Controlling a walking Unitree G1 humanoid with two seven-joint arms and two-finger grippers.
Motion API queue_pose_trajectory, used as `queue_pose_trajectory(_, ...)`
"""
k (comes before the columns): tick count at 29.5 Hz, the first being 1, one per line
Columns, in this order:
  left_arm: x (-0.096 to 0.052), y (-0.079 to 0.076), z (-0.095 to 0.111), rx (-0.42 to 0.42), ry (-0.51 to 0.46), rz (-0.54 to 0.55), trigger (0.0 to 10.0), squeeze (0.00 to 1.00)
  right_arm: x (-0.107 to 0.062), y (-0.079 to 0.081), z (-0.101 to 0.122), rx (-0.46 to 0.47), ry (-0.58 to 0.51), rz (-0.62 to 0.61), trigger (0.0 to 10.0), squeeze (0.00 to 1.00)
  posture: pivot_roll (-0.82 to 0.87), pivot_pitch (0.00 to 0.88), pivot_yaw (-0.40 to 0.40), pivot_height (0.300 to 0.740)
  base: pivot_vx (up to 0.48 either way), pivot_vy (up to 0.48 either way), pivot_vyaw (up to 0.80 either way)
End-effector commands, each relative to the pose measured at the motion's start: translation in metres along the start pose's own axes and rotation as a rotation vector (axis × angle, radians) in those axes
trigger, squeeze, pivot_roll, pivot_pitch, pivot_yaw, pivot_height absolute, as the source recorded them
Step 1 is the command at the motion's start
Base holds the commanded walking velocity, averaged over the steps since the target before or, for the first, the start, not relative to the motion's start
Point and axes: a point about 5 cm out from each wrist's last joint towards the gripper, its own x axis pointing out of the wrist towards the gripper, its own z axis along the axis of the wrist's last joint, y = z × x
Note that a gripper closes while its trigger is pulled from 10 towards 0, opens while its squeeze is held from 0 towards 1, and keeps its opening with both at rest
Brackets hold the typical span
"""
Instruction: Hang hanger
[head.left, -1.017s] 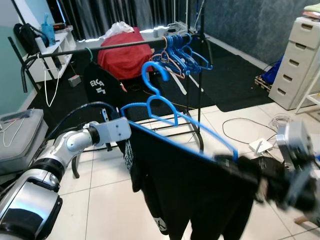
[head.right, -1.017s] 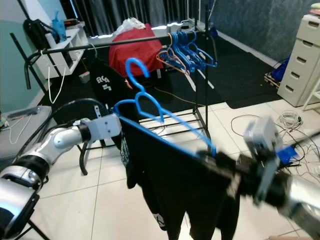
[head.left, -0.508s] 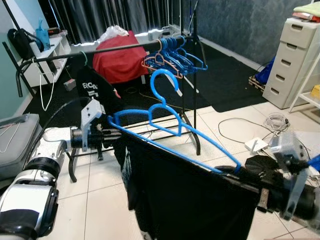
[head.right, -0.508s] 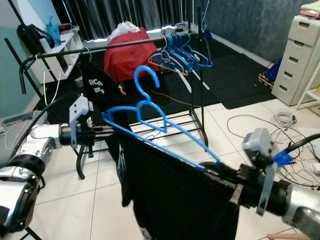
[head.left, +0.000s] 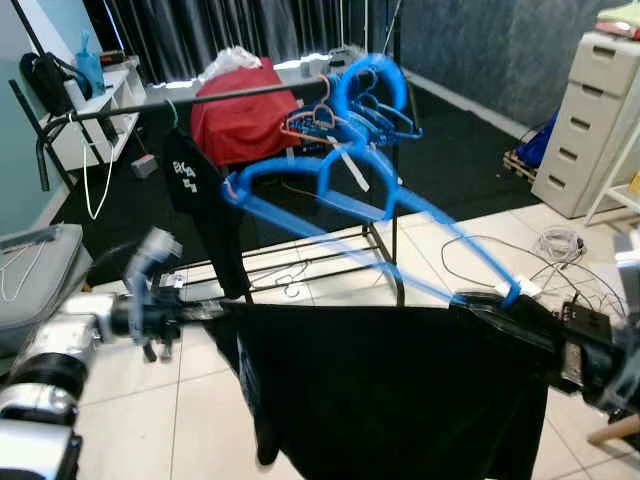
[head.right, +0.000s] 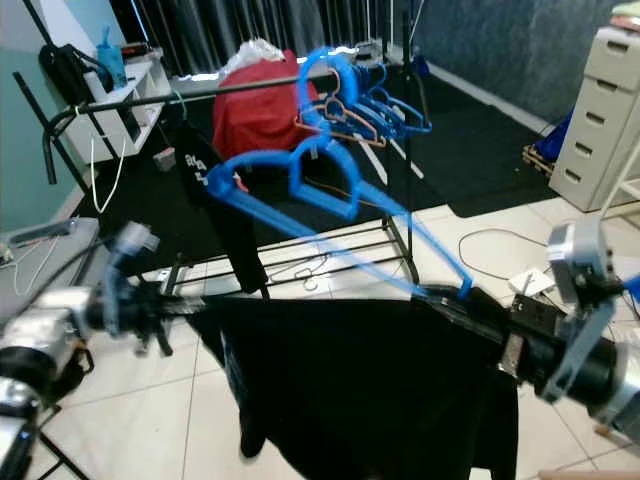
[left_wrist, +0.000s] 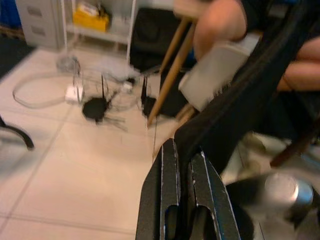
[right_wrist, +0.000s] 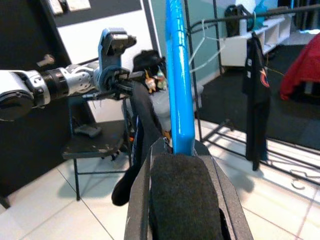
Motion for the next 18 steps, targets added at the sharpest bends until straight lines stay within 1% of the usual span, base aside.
queue_pose_trajectory(1, -0.014, -0.002, 0.007, -0.029, -0.068, 0.018, 10.0, 0.0, -0.005, 0.002, 0.005, -0.005, -0.015, 0.016, 10.0, 0.0, -0.26, 0.0, 0.123, 0.74, 0.0, 0.0, 0.0)
queue_pose_trajectory(2, -0.02, -0.004, 0.013, -0.062, -0.17, 0.022, 10.0, 0.0, -0.01, 0.001, 0.005, 0.019, -0.018, 0.025, 10.0, 0.0, -0.26, 0.0, 0.126, 0.74, 0.0, 0.0, 0.0)
queue_pose_trajectory(3, -0.02, -0.004, 0.013, -0.062, -0.17, 0.022, 10.0, 0.0, -0.01, 0.001, 0.005, 0.019, -0.018, 0.025, 10.0, 0.0, -0.26, 0.0, 0.126, 0.74, 0.0, 0.0, 0.0)
queue_pose_trajectory(5, -0.025, -0.009, 0.023, -0.113, -0.324, -0.015, 10.0, 0.0, -0.02, -0.004, 0.008, 0.055, -0.042, 0.021, 10.0, 0.0, -0.26, 0.0, 0.13, 0.74, 0.0, 0.0, 0.0)
queue_pose_trajectory(7, -0.025, -0.009, 0.023, -0.113, -0.324, -0.015, 10.0, 0.0, -0.02, -0.004, 0.008, 0.055, -0.042, 0.021, 10.0, 0.0, -0.26, 0.0, 0.13, 0.74, 0.0, 0.0, 0.0)
queue_pose_trajectory(8, -0.024, -0.013, 0.029, -0.125, -0.389, -0.054, 10.0, 0.0, -0.025, -0.006, 0.009, 0.077, -0.049, 0.023, 10.0, 0.0, -0.26, 0.0, 0.131, 0.74, 0.0, 0.0, 0.0)
queue_pose_trajectory(9, -0.023, -0.018, 0.035, -0.126, -0.434, -0.103, 10.0, 0.0, -0.028, -0.005, 0.008, 0.111, -0.052, 0.041, 10.0, 0.0, -0.26, 0.0, 0.126, 0.74, 0.0, 0.0, 0.0)
queue_pose_trajectory(10, -0.023, -0.018, 0.035, -0.126, -0.434, -0.103, 10.0, 0.0, -0.028, -0.005, 0.008, 0.111, -0.052, 0.041, 10.0, 0.0, -0.26, 0.0, 0.126, 0.74, 0.0, 0.0, 0.0)
queue_pose_trajectory(11, -0.022, -0.022, 0.038, -0.126, -0.458, -0.134, 10.0, 0.0, -0.03, -0.004, 0.007, 0.134, -0.053, 0.056, 10.0, 0.0, -0.26, 0.0, 0.126, 0.74, 0.0, 0.0, 0.0)
queue_pose_trajectory(12, -0.021, -0.025, 0.041, -0.118, -0.461, -0.157, 10.0, 0.0, -0.031, -0.002, 0.006, 0.157, -0.045, 0.074, 10.0, 0.0, -0.26, 0.0, 0.122, 0.74, 0.0, 0.0, 0.0)
queue_pose_trajectory(13, -0.021, -0.025, 0.041, -0.118, -0.461, -0.157, 10.0, 0.0, -0.031, -0.002, 0.006, 0.157, -0.045, 0.074, 10.0, 0.0, -0.26, 0.0, 0.122, 0.74, 0.0, 0.0, 0.0)
queue_pose_trajectory(15, -0.022, -0.029, 0.048, -0.107, -0.451, -0.187, 10.0, 0.0, -0.034, 0.004, 0.002, 0.215, -0.042, 0.119, 10.0, 0.0, -0.26, 0.0, 0.12, 0.74, 0.0, 0.0, 0.0)
queue_pose_trajectory(16, -0.022, -0.029, 0.048, -0.107, -0.451, -0.187, 10.0, 0.0, -0.034, 0.004, 0.002, 0.215, -0.042, 0.119, 10.0, 0.0, -0.26, 0.0, 0.12, 0.74, 0.0, 0.0, 0.0)
queue_pose_trajectory(18, -0.023, -0.031, 0.053, -0.114, -0.452, -0.204, 10.0, 0.0, -0.034, 0.011, 0.001, 0.259, -0.047, 0.162, 10.0, 0.0, -0.26, 0.0, 0.122, 0.74, 0.0, 0.0, 0.0)
